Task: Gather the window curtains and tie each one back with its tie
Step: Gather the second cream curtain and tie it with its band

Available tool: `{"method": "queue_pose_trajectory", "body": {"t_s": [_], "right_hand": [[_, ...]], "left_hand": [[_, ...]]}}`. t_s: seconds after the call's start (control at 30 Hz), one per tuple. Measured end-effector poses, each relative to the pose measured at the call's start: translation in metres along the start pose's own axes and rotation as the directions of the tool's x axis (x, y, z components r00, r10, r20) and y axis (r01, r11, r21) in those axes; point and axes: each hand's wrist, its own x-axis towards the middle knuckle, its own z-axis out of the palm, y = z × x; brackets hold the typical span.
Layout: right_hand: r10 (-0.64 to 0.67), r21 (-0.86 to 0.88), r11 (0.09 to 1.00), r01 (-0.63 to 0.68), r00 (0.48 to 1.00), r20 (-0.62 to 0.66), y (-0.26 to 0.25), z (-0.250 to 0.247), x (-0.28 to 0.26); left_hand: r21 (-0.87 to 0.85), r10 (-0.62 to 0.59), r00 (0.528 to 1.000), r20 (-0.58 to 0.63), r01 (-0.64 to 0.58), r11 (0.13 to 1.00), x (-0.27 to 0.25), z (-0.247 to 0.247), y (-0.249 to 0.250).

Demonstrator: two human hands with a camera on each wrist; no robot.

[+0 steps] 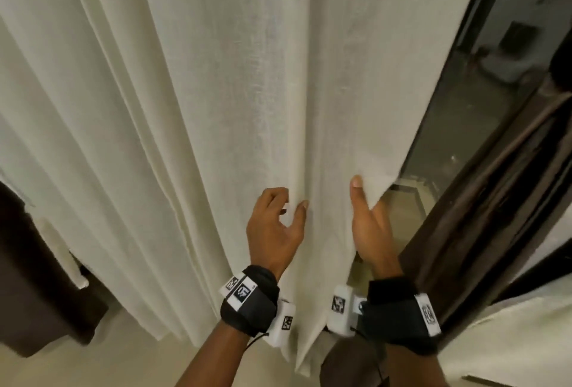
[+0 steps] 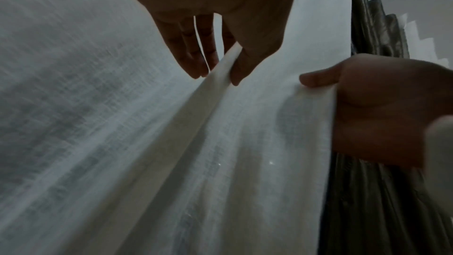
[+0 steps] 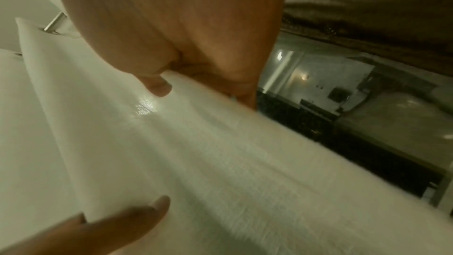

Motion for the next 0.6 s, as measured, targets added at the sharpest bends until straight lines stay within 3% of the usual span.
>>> {"method": "queue_pose_trajectory", "body": {"t_s": [0.07, 0.2, 0.3, 0.37, 0.4, 0.47, 0.53, 0.6], "right_hand": [[0.004, -0.017, 1.000, -0.003, 0.999, 0.050, -0.002, 0.011, 0.000], [-0.129, -0.139, 0.980, 0.140, 0.988, 0.084, 0.006, 0.033, 0.003], [-0.138, -0.241, 0.961, 0.134, 0.990, 0.001, 0.021, 0.040, 0.015], [-0.085, -0.200, 0.977, 0.072, 0.995, -0.055, 0.032, 0.037, 0.026], [-0.034, -0.165, 0.986, 0.021, 0.996, -0.079, 0.035, 0.032, 0.029], [0.053, -0.109, 0.992, -0.062, 0.995, -0.087, 0.034, 0.028, 0.035], [0.100, -0.076, 0.991, -0.106, 0.992, -0.076, 0.031, 0.025, 0.039], [0.112, -0.049, 0.992, -0.115, 0.991, -0.069, 0.029, 0.026, 0.044]], "left_hand": [[-0.035, 0.002, 0.998, 0.055, 0.000, 0.999, -0.003, 0.006, -0.002], [0.002, 0.076, 0.986, 0.150, -0.077, 0.997, -0.002, 0.006, -0.007], [-0.111, 0.161, 0.906, 0.391, -0.127, 0.986, 0.005, -0.007, -0.008], [-0.120, 0.193, 0.886, 0.421, -0.157, 0.980, 0.015, -0.019, -0.006], [-0.115, 0.205, 0.915, 0.348, -0.175, 0.978, 0.019, -0.025, -0.004], [-0.018, 0.174, 0.985, 0.001, -0.174, 0.985, 0.028, -0.038, -0.003], [0.055, 0.021, 0.936, -0.351, -0.002, 0.998, 0.039, -0.042, -0.007], [-0.027, -0.194, 0.869, -0.454, 0.204, 0.979, 0.050, -0.042, -0.015]]}}
